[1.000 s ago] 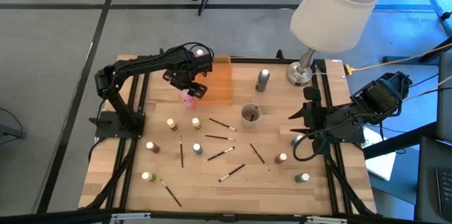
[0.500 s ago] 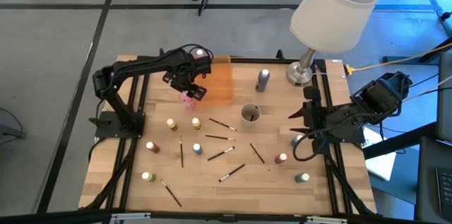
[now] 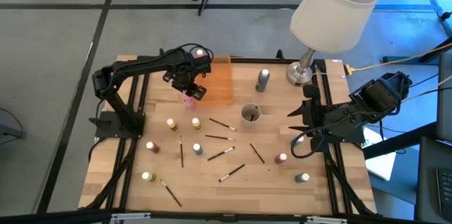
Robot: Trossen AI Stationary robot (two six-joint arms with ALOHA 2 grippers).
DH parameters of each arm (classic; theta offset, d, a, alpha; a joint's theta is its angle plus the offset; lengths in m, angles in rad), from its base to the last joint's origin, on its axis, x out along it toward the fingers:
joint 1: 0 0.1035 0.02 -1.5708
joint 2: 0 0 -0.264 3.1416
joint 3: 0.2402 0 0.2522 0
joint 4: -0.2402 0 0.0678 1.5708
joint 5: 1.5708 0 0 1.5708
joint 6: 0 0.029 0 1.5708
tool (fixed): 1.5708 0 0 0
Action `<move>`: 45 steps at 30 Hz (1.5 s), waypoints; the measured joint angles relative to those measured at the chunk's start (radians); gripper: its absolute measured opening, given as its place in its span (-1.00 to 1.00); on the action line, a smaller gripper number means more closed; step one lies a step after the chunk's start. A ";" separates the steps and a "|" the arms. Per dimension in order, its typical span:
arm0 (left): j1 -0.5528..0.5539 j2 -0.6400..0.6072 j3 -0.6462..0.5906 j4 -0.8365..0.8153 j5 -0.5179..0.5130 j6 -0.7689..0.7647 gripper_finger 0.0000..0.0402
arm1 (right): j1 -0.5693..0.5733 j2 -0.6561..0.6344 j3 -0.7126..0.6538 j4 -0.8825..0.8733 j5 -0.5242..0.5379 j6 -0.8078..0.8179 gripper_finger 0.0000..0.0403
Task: Pick & Place Paint Supplies
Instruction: Put the large pink paint bottle into the orange bin
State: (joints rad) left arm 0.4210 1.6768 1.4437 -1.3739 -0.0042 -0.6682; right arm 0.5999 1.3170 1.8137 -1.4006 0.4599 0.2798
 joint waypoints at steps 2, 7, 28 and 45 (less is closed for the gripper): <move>0.000 0.000 0.000 0.000 0.002 0.002 -0.41 | 0.000 0.000 0.000 0.000 0.000 0.000 -0.16; 0.001 0.001 -0.001 -0.006 0.017 0.050 -0.41 | 0.000 0.000 0.000 0.002 0.000 0.000 -0.16; -0.033 -0.065 0.220 -0.198 -0.046 0.038 -0.41 | 0.000 0.000 0.000 0.039 -0.017 -0.009 -0.16; 0.038 -0.068 0.364 -0.198 -0.060 0.089 -0.41 | 0.001 0.000 0.000 0.044 -0.046 0.038 -0.16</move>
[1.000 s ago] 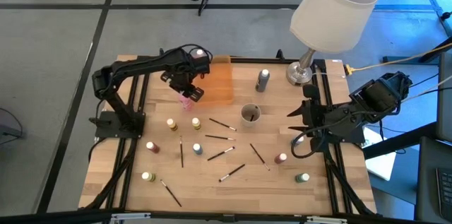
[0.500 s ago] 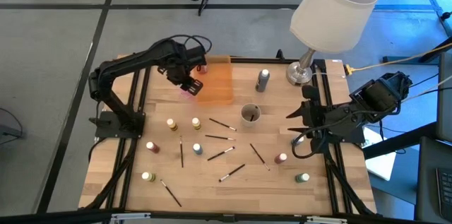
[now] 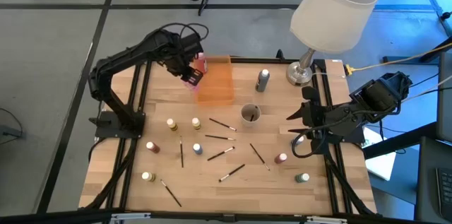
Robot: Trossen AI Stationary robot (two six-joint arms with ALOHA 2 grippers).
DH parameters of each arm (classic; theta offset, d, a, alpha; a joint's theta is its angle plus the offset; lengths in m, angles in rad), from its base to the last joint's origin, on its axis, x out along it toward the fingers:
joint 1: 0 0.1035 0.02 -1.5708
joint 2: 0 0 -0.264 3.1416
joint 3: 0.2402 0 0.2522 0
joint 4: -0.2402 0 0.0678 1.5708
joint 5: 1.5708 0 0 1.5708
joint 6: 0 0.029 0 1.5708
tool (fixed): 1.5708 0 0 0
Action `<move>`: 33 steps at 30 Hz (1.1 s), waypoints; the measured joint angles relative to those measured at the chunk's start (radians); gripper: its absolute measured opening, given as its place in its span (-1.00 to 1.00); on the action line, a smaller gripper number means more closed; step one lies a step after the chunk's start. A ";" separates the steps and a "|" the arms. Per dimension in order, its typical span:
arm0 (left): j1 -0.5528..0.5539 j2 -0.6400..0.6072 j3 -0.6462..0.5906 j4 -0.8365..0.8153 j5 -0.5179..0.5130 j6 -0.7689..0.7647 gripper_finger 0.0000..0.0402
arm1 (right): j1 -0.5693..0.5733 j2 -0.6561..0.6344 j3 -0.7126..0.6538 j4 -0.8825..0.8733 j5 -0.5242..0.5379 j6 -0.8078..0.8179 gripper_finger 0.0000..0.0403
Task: Pick & Place Paint Supplies
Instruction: Put the large pink paint bottle into the orange bin
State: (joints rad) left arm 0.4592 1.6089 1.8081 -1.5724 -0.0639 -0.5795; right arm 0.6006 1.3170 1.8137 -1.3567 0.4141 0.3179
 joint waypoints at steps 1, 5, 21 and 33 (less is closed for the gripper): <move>0.009 0.000 0.011 0.000 -0.002 0.006 -0.41 | 0.000 0.000 0.000 0.000 0.000 0.003 -0.16; 0.038 0.000 0.055 0.000 -0.018 0.044 -0.41 | 0.000 0.000 0.000 0.002 0.000 0.011 -0.16; 0.190 0.150 0.276 -0.001 0.033 0.258 -0.41 | -0.077 0.000 0.000 0.043 0.011 0.011 -0.16; 0.242 0.351 0.533 -0.004 0.102 0.405 -0.41 | -0.118 0.000 0.000 0.035 0.010 0.032 -0.16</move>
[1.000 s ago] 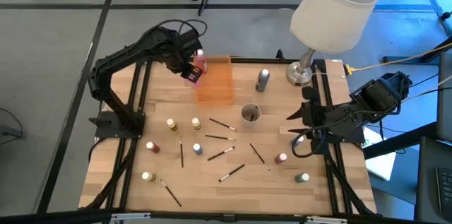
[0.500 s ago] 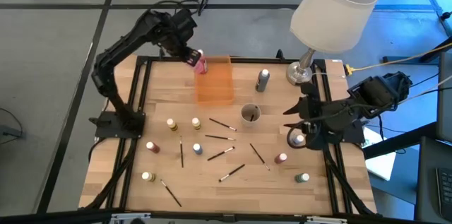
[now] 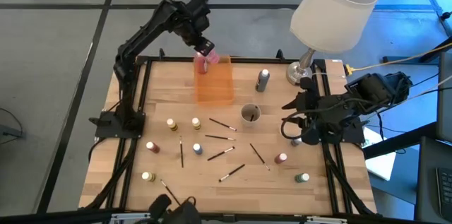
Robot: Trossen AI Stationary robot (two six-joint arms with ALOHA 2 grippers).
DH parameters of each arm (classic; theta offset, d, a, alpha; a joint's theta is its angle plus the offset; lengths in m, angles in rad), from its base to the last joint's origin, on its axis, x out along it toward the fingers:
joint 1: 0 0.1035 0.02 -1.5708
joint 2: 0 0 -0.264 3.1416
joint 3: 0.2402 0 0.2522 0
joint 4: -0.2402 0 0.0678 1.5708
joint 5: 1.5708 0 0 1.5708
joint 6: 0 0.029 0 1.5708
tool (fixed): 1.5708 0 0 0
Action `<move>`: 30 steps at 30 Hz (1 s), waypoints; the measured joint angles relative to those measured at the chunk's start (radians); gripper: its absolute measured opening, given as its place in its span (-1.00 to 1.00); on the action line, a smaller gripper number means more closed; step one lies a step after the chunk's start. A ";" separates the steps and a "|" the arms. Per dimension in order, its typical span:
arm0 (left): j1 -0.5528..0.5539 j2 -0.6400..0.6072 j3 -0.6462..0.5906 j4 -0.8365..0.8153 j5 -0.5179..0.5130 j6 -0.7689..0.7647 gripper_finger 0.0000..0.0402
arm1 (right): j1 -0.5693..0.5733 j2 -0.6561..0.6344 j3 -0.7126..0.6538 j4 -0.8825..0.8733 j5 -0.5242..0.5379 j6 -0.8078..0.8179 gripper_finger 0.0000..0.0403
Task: Pick & Place Paint Supplies
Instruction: Put the large pink paint bottle into the orange bin
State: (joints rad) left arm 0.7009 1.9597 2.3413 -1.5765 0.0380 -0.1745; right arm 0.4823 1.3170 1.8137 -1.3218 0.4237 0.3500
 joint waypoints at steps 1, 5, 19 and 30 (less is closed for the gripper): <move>0.004 0.011 0.000 -0.007 -0.006 0.003 -0.41 | 0.000 0.000 0.000 -0.003 0.000 0.002 -0.16; 0.024 0.041 0.002 0.010 0.000 0.022 -0.41 | -0.008 0.003 0.000 -0.003 0.007 0.002 -0.16; 0.028 0.114 0.009 0.034 0.023 0.088 -0.41 | -0.039 0.009 0.000 -0.005 0.010 0.001 -0.16; 0.035 0.170 0.009 0.072 0.015 0.155 -0.41 | -0.039 0.010 -0.006 -0.001 0.014 0.010 -0.16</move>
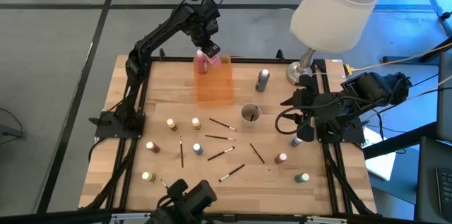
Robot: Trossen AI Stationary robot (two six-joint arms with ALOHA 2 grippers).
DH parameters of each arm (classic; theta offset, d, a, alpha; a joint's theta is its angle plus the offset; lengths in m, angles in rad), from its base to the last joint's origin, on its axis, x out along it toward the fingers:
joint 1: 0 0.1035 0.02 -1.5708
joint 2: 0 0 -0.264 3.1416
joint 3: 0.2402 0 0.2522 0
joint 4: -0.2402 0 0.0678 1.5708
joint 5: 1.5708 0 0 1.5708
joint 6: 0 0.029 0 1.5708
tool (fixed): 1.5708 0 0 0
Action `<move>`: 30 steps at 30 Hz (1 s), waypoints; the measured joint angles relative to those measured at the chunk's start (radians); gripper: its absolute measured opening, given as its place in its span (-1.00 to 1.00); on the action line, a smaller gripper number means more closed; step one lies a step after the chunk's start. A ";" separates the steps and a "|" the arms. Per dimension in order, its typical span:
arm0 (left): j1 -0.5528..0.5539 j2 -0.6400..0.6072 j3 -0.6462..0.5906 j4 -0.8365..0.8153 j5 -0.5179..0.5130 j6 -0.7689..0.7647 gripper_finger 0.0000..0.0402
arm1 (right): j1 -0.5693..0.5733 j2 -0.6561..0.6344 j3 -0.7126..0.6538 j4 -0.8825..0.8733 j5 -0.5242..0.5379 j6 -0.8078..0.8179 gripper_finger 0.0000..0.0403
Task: Pick & Place Paint Supplies
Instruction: Put the large pink paint bottle into the orange bin
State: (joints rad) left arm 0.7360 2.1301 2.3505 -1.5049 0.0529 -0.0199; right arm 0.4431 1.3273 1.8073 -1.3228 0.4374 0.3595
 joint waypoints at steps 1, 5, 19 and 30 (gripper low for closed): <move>0.002 0.006 0.000 0.003 0.000 0.007 -0.41 | 0.000 0.000 -0.006 0.001 0.000 0.000 -0.16; 0.002 0.027 0.000 0.012 -0.008 0.028 -0.41 | -0.009 0.001 -0.020 0.005 0.000 0.017 -0.16; 0.002 0.038 0.000 0.021 -0.034 0.113 -0.41 | -0.043 0.002 -0.023 0.007 -0.001 0.021 -0.16; 0.001 0.078 -0.001 0.011 -0.031 0.146 -0.41 | -0.050 0.002 -0.023 0.014 -0.013 0.018 -0.16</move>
State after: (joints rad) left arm 0.7365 2.2078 2.3493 -1.4937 0.0219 0.1263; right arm 0.3927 1.3296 1.7840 -1.3092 0.4247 0.3779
